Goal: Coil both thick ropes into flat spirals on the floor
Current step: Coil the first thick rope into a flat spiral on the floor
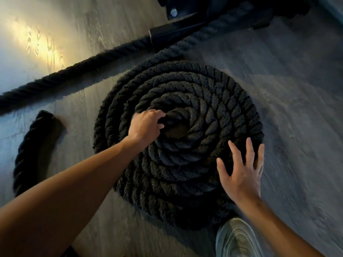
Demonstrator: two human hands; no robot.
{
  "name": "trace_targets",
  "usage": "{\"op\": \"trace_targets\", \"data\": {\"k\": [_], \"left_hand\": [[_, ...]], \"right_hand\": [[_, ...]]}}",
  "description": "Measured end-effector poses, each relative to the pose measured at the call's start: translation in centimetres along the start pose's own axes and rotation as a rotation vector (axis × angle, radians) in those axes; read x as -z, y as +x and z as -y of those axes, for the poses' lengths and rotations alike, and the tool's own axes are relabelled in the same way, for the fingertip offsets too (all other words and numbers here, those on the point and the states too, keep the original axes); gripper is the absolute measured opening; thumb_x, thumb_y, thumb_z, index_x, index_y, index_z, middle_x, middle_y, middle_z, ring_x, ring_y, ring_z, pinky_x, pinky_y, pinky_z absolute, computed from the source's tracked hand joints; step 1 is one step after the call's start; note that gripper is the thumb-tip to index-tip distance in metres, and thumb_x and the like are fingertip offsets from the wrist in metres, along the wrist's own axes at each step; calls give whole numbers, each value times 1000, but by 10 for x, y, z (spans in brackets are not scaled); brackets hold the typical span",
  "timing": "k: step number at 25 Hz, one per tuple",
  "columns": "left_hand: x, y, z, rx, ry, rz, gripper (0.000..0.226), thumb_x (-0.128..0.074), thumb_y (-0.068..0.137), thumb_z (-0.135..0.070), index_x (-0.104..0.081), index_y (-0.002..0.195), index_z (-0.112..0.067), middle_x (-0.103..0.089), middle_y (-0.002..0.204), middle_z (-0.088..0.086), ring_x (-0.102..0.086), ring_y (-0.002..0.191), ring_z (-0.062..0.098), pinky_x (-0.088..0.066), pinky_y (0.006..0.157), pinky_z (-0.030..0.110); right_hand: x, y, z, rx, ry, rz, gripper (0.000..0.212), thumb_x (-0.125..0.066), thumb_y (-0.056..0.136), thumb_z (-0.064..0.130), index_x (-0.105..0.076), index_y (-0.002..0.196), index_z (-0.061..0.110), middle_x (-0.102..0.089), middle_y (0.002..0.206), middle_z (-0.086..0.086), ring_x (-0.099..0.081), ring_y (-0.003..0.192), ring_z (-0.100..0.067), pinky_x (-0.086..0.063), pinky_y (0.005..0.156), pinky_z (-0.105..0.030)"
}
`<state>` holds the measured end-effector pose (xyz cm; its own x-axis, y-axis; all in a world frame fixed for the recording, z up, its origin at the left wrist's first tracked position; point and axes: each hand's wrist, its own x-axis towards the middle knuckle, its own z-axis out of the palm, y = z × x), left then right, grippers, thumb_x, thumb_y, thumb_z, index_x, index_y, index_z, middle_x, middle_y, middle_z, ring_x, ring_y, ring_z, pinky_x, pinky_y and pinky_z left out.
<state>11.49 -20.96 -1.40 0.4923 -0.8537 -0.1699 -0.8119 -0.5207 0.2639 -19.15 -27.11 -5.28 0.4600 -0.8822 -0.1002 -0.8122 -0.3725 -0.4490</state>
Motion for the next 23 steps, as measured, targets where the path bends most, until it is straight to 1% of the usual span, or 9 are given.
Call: {"op": "trace_targets", "data": {"k": [2,4,6,8,11,15,19,21,23], "left_hand": [[-4,-24,-18,-72,27,-9,51,-64,95,-35,-52,144,-28,-56,141,0,-53,130,28,-43,102,47],[-22,-77,-39,-241,-38,72,62,-54,93,-61,-46,148,-34,-46,154,1,-39,143,28,-35,113,51],[-40,-133,-48,-371,25,164,81,-41,86,-84,-34,154,-41,-23,168,4,-15,156,29,-17,122,58],[-57,-156,-41,-415,104,160,89,-34,84,-90,-23,158,-43,-6,172,4,3,158,29,-6,122,64],[-68,-151,-38,-423,109,81,78,-40,89,-82,-36,155,-41,-20,169,2,-4,158,31,-11,121,66],[-69,-127,-50,-405,104,8,57,-40,98,-67,-48,147,-38,-37,163,-1,-17,155,33,-20,117,67],[-67,-114,-54,-498,192,113,93,-34,84,-89,-33,157,-31,-19,169,10,-7,157,34,-6,120,68],[-70,-117,-54,-522,249,117,99,-34,81,-92,-28,159,-31,-18,169,13,-15,155,36,-13,120,67],[-76,-118,-57,-505,244,80,92,-38,82,-88,-35,155,-32,-28,165,15,-29,150,39,-27,113,69]], "right_hand": [[0,-13,2,-39,140,-13,67,-47,92,57,-27,152,34,8,165,0,18,150,-23,-23,113,-64],[-4,-26,5,-97,230,-52,72,-46,90,58,-25,153,28,11,165,3,15,151,-23,-27,111,-61],[-9,-31,9,-131,207,-88,78,-41,90,61,-24,155,22,10,165,1,10,151,-26,-30,109,-58],[-12,-28,10,-140,153,-86,81,-36,91,64,-20,156,18,10,165,-2,9,151,-29,-34,107,-60],[-12,-16,9,-132,64,-58,83,-30,92,66,-13,157,17,14,165,-4,12,151,-31,-41,103,-61],[-7,18,10,-132,51,-72,78,-36,92,60,-19,156,18,8,165,-3,7,151,-32,-42,101,-56],[3,58,4,-114,109,-68,72,-49,94,50,-23,155,23,5,165,2,6,151,-27,-42,101,-53],[7,68,-1,-82,105,-57,71,-51,93,49,-24,154,24,5,165,2,7,151,-27,-39,103,-55],[10,72,-2,-82,126,-61,71,-51,92,51,-23,153,28,8,165,2,9,151,-27,-32,110,-59]]}}
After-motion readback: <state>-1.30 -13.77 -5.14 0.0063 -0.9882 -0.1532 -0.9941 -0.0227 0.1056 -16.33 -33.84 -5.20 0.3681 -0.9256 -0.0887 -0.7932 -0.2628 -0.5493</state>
